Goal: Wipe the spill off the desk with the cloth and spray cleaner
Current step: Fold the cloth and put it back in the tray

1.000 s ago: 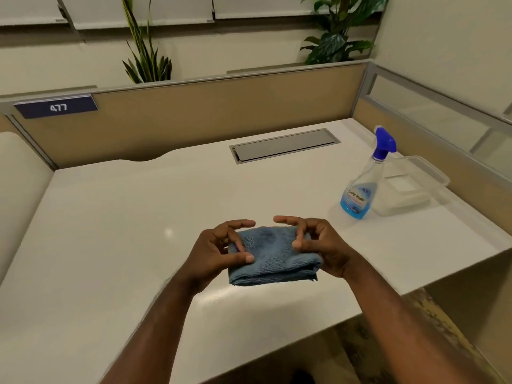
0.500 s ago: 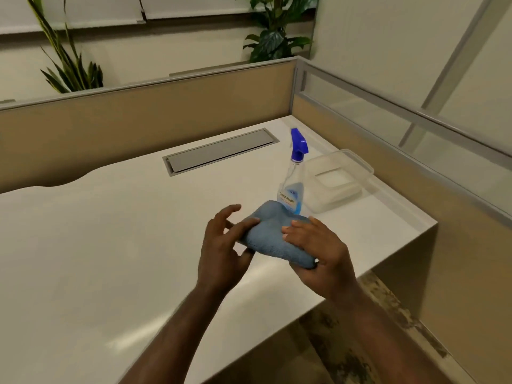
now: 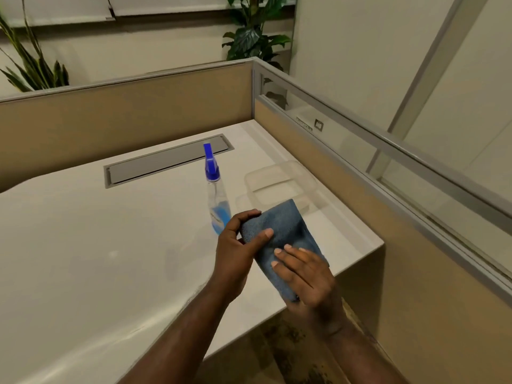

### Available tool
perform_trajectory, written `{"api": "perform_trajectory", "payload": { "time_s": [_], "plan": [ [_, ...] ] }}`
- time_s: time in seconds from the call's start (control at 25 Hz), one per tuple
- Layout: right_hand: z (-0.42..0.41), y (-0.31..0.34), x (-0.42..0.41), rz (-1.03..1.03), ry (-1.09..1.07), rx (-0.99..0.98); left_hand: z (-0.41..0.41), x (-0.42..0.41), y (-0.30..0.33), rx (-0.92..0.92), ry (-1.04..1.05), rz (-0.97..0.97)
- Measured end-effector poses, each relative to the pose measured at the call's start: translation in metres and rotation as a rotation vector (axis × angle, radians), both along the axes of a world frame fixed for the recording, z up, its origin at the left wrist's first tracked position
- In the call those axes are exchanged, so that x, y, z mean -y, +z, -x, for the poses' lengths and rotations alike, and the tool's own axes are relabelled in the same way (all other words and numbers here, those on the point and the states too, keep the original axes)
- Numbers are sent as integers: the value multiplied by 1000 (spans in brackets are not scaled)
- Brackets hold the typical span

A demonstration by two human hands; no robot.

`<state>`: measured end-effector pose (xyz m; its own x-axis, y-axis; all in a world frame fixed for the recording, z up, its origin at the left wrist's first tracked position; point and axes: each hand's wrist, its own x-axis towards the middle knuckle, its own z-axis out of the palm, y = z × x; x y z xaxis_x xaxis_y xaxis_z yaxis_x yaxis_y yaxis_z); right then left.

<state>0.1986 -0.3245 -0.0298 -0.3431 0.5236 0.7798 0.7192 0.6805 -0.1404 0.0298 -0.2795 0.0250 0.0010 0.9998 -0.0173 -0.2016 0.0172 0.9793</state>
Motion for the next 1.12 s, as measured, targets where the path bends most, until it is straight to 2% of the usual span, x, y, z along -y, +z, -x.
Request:
{"api": "perform_trajectory", "payload": {
  "time_s": [0.08,0.2,0.24,0.32,0.4,0.52,0.76,0.92,1.12],
  "plan": [
    [-22,3,-12,162,13,-115,-16,-18,1,-3,-37,-11],
    [-47,21,-55,455,-99,-617,-18,-51,3,-31,-173,39],
    [-56,28,-77,627,-87,-773,-19,-62,3,-36,-197,60],
    [-66,40,-118,1063,183,-967,-23,-83,1,-7,-219,94],
    [-65,42,-145,1349,423,-1059,-26,-102,-1,79,-212,104],
    [-50,41,-176,1369,380,-1075,-28,-133,-4,47,-127,94],
    [-21,43,-239,1217,106,-1012,-29,-184,-4,-383,41,-58],
    [-16,40,-280,1222,23,-943,-31,-207,-16,-673,-65,-142],
    [-20,23,-318,1388,78,-893,-27,-221,-45,-1091,-227,-46]
  ]
}}
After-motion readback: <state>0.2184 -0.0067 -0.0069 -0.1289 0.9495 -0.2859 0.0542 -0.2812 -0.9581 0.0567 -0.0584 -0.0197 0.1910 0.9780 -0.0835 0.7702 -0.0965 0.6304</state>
